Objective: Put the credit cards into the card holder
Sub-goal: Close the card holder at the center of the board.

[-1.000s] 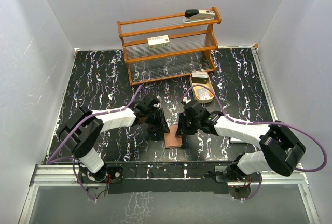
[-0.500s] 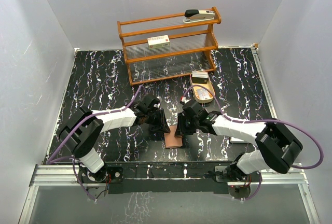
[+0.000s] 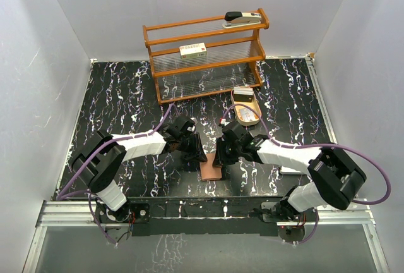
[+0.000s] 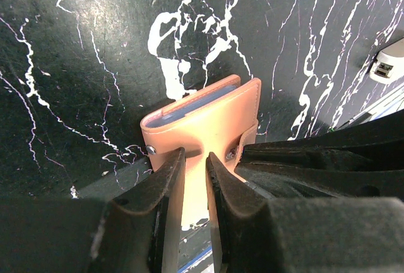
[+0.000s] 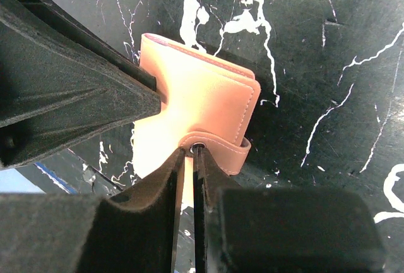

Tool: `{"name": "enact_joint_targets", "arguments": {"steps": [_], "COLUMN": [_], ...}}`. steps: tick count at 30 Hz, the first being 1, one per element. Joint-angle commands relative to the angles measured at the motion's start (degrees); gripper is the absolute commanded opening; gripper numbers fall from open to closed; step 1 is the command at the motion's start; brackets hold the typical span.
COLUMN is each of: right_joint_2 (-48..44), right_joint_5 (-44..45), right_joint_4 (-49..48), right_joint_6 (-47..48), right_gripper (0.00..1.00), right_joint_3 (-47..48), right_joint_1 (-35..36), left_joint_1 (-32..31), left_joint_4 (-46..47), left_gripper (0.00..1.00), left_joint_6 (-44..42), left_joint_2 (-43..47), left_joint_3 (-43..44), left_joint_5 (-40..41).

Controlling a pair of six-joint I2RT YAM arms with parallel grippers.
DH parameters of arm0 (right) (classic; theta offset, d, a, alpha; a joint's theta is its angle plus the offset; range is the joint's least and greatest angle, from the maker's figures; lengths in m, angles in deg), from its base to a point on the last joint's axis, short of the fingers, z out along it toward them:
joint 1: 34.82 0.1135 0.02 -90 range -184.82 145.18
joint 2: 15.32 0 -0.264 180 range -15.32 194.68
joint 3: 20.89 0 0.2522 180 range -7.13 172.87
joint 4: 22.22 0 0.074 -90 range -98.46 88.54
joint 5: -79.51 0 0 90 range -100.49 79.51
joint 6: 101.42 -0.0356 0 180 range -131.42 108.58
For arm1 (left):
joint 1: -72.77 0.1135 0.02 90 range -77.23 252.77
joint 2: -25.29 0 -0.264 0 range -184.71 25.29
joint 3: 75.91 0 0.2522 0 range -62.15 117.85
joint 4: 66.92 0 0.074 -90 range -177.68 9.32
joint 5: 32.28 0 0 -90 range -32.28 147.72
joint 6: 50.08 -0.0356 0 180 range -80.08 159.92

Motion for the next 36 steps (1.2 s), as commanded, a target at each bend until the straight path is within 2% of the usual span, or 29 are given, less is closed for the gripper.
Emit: {"name": "enact_joint_targets", "arguments": {"steps": [1,10,21,25,29,36], "right_joint_2": [0.7,0.8,2.0,-0.1,-3.3,-2.7], "right_joint_5": [-2.0,-3.8,-2.0,-2.5,0.8,4.1], "right_joint_4": [-2.5,-1.3,1.7,4.2,8.4,8.6], "right_joint_6": [0.6,1.7,2.3,2.7,3.5,4.3], "right_gripper": [0.10,0.10,0.09,0.10,0.12,0.16], "right_joint_3": [1.6,3.3,4.6,7.0,10.3,8.4], "right_joint_1": [0.3,0.3,0.3,0.3,0.2,-1.3], "left_joint_1": [-0.9,-1.0,-1.1,-1.1,-1.1,-1.1], "left_joint_4": [-0.5,-0.4,-0.7,-0.8,-0.8,-0.7], "left_gripper": [0.19,0.19,0.19,0.19,0.19,0.19], "left_joint_6": [0.1,0.3,0.3,0.2,0.3,0.4], "left_joint_2": [-0.5,-0.7,-0.6,-0.4,-0.6,-0.6], "left_joint_3": [-0.2,-0.2,-0.3,-0.3,-0.6,-0.7], "left_joint_5": [0.0,0.2,0.5,0.7,0.8,0.8]}}
